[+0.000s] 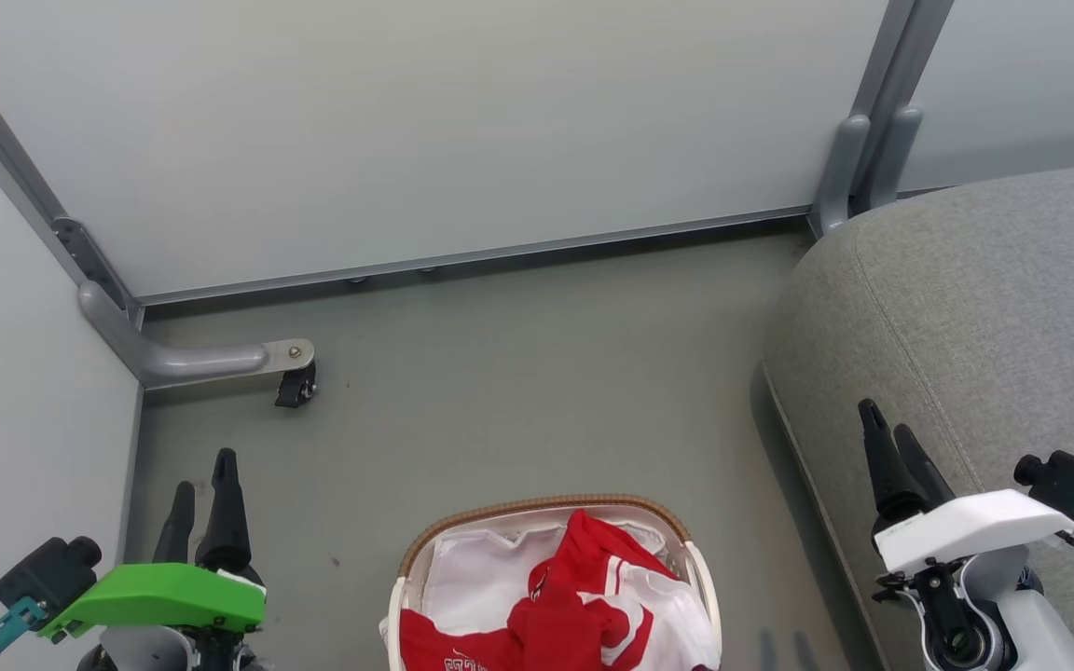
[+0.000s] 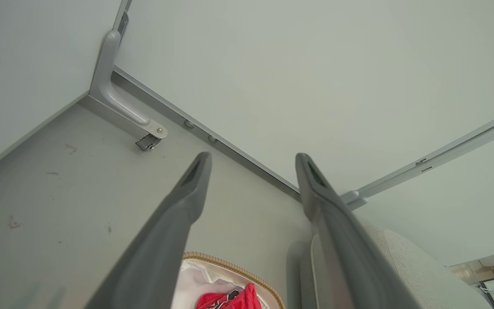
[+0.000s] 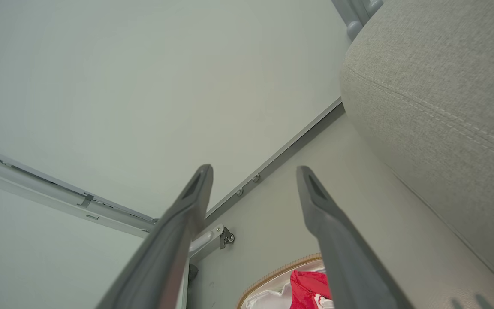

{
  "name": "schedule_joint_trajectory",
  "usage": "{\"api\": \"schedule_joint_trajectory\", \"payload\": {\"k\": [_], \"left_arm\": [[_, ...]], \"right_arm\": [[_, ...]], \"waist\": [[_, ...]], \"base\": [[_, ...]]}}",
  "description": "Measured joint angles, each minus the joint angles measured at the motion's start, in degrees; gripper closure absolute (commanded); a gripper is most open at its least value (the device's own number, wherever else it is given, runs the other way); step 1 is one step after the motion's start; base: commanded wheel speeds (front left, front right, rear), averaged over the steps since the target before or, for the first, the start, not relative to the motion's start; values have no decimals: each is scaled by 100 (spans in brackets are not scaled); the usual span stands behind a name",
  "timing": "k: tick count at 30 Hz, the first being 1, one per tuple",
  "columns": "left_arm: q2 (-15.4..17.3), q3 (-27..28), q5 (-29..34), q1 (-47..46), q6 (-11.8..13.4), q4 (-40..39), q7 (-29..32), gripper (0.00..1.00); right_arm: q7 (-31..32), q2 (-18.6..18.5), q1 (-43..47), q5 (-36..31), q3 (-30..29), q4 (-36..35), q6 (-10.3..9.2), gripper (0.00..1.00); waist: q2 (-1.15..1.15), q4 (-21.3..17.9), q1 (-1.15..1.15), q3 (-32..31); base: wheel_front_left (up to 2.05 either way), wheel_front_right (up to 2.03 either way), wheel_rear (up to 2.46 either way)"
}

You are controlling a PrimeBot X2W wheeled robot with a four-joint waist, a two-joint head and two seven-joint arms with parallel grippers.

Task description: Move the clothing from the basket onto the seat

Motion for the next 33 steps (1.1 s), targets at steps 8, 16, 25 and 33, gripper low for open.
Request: {"api": "schedule_joint_trajectory", "payload": {"k": [8, 16, 25, 33], "left_arm": [[71, -167, 694, 1, 26, -33, -149, 0], [94, -327, 1234, 15, 62, -16, -282, 0], [87, -372, 1772, 71, 71, 2, -413, 0], [75, -393, 2214, 103, 31, -4, -538, 0]], "right_arm": [[-155, 12, -5, -699, 58, 77, 0, 0], [-296, 35, -5, -1328, 158, 176, 0, 0], [-434, 63, 4, -1928, 237, 278, 0, 0], [-549, 75, 9, -2419, 266, 335, 0, 0]], "waist": [[0, 9, 0, 14], [0, 11, 0, -4], [0, -12, 0, -39], [0, -25, 0, -32]], "base": [[0, 0, 0], [0, 0, 0], [0, 0, 0], [0, 0, 0]]}}
